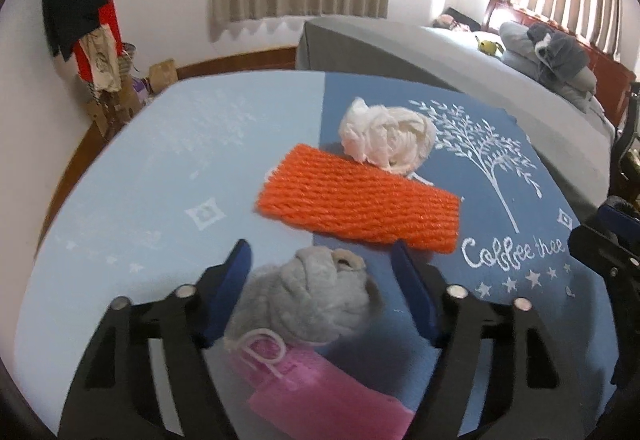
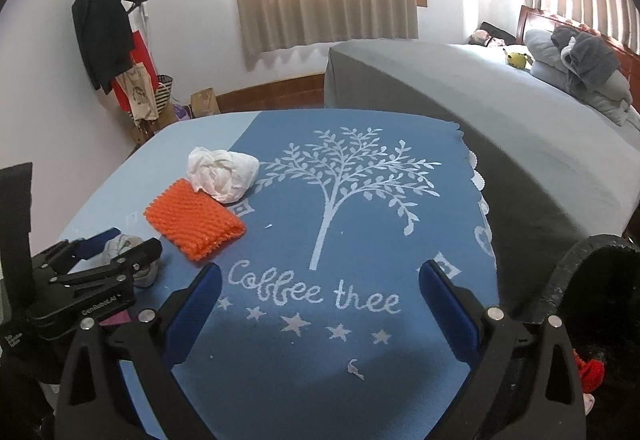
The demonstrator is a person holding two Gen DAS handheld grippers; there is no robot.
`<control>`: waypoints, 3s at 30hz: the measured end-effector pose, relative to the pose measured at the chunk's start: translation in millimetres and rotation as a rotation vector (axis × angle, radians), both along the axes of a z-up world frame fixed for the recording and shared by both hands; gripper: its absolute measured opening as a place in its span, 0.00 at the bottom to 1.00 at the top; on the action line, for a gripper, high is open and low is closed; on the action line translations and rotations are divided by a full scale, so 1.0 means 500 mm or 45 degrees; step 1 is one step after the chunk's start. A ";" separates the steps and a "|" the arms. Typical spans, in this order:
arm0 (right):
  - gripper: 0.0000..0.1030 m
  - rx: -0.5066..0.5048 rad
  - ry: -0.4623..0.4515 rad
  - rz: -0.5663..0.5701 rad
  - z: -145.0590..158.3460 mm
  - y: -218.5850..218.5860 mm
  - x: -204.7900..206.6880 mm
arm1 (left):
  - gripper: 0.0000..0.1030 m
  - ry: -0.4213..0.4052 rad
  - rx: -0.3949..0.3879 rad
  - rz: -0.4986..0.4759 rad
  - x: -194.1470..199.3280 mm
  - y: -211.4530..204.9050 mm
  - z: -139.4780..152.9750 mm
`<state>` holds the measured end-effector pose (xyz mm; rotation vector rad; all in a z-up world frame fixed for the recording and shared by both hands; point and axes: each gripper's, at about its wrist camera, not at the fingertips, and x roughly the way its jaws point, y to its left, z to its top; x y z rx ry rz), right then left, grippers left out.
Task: Collect trash
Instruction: 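Return the left tool to the table and grasp the grey yarn ball, then grasp the pink mesh bag with the right tool, then carry the grey yarn ball and pink mesh bag over the bin and open both tools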
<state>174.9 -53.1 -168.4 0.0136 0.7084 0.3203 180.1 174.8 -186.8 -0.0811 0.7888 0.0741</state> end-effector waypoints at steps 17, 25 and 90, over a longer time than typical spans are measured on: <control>0.94 0.003 -0.016 0.002 0.013 0.002 -0.004 | 0.39 -0.078 -0.071 0.046 -0.017 0.027 0.040; 0.94 0.009 -0.020 0.042 0.016 0.035 -0.018 | 0.39 -0.140 -0.081 0.091 -0.036 0.060 0.080; 0.18 0.086 0.034 0.247 0.067 0.113 -0.092 | 0.39 -0.174 -0.026 0.066 -0.160 0.047 0.110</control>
